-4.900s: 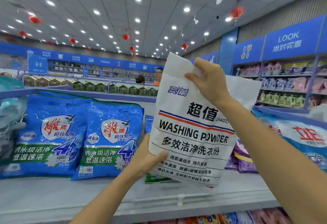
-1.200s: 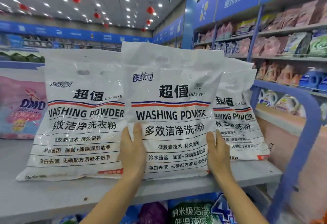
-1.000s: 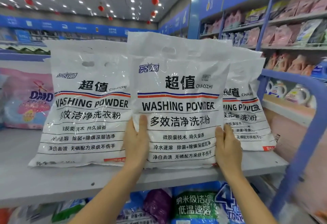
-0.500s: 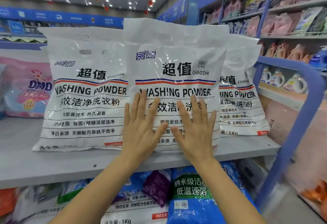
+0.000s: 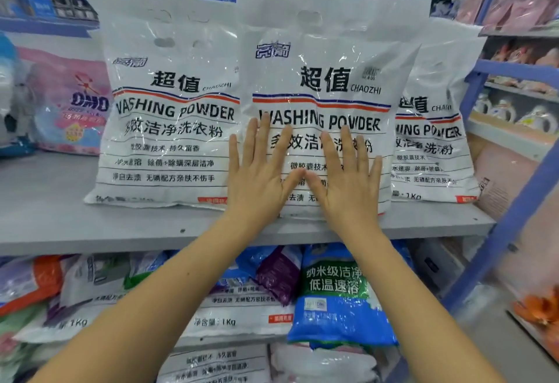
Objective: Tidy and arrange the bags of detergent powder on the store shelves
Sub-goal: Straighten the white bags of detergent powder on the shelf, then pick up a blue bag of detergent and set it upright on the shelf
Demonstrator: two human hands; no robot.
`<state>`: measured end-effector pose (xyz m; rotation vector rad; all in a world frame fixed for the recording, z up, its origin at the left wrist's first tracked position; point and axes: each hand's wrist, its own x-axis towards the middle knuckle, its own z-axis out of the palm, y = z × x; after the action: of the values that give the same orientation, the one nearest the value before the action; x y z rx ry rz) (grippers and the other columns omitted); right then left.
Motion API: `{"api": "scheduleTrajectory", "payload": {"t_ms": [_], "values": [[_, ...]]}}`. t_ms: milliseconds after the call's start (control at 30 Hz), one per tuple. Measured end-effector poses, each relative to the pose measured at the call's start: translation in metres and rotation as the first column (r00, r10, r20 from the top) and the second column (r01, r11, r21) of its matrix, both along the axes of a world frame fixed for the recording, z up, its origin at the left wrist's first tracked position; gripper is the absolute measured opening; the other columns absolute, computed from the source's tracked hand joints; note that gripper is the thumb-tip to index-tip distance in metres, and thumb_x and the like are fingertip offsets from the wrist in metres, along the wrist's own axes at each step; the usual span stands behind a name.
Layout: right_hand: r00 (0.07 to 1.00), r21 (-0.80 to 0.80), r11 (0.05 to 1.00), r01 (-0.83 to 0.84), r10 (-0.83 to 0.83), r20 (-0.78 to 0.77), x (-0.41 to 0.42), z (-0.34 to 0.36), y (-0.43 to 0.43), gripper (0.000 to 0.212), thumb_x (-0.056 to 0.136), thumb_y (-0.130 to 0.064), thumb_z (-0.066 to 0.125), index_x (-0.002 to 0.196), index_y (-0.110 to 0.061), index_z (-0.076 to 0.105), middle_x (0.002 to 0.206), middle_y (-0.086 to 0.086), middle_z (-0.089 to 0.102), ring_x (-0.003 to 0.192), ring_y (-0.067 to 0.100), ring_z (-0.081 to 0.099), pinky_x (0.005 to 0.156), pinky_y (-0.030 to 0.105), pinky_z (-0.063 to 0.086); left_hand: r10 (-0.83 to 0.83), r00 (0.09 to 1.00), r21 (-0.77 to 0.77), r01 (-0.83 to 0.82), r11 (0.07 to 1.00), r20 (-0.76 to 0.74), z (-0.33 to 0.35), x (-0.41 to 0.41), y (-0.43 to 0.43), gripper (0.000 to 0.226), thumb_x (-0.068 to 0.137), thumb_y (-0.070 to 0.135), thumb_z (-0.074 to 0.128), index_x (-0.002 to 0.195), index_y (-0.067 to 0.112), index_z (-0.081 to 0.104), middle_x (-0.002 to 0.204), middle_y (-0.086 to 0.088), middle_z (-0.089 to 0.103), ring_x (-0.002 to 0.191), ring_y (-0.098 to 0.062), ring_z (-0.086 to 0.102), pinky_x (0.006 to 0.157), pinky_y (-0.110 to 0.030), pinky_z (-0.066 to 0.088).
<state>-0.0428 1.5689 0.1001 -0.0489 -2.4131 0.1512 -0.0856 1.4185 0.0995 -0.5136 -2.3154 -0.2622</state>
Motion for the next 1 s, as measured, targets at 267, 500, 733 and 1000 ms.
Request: {"api": "scheduleTrajectory", "payload": {"t_ms": [267, 500, 733, 1000], "values": [[0.996, -0.054, 0.995, -0.083, 0.081, -0.048, 0.026, 0.010, -0.010, 0.070, 0.089, -0.065, 0.011, 0.150, -0.030, 0.010, 0.159, 0.007, 0.005, 0.146, 0.023, 0.000, 0.115, 0.047, -0.006, -0.153, 0.987, 0.063, 0.150, 0.987, 0.042, 0.020, 0.024, -0.064, 0.058, 0.092, 0.051, 0.034, 0.141, 0.020, 0.040, 0.156, -0.012, 0.020, 0.145, -0.029, 0.012, 0.117, -0.049, 0.002], [0.862, -0.145, 0.885, -0.442, 0.374, -0.343, 0.082, -0.074, -0.075, 0.031, 0.092, -0.022, 0.044, 0.106, -0.002, 0.063, 0.106, 0.013, 0.062, 0.103, 0.022, 0.051, 0.092, 0.030, 0.035, -0.061, 0.982, 0.414, 0.132, 0.901, -0.181, -0.030, 0.086, -0.178, 0.023, 0.089, 0.017, 0.052, 0.100, -0.001, 0.062, 0.106, -0.017, 0.059, 0.102, -0.026, 0.051, 0.087, -0.034, 0.035], [0.950, -0.224, 0.933, -0.282, 0.304, 0.069, 0.053, -0.179, -0.124, 0.031, 0.088, -0.027, 0.045, 0.100, -0.007, 0.064, 0.091, 0.006, 0.064, 0.081, 0.027, 0.058, 0.075, 0.032, 0.036, 0.076, 0.973, 0.270, -0.135, 0.953, 0.216, -0.145, 0.086, -0.268, 0.033, 0.086, 0.024, 0.043, 0.089, -0.002, 0.062, 0.083, -0.017, 0.061, 0.078, -0.032, 0.054, 0.070, -0.039, 0.039], [0.967, 0.061, 0.983, -0.174, 0.158, 0.200, -0.016, -0.191, -0.175, 0.055, 0.075, -0.036, 0.070, 0.119, -0.006, 0.055, 0.112, 0.019, 0.059, 0.102, 0.036, 0.055, 0.088, 0.045, 0.048, 0.161, 0.879, -0.035, -0.163, 0.986, 0.449, -0.211, 0.016, -0.292, 0.060, 0.078, 0.052, 0.043, 0.112, 0.005, 0.058, 0.115, -0.023, 0.056, 0.109, -0.042, 0.051, 0.094, -0.054, 0.040]]}}
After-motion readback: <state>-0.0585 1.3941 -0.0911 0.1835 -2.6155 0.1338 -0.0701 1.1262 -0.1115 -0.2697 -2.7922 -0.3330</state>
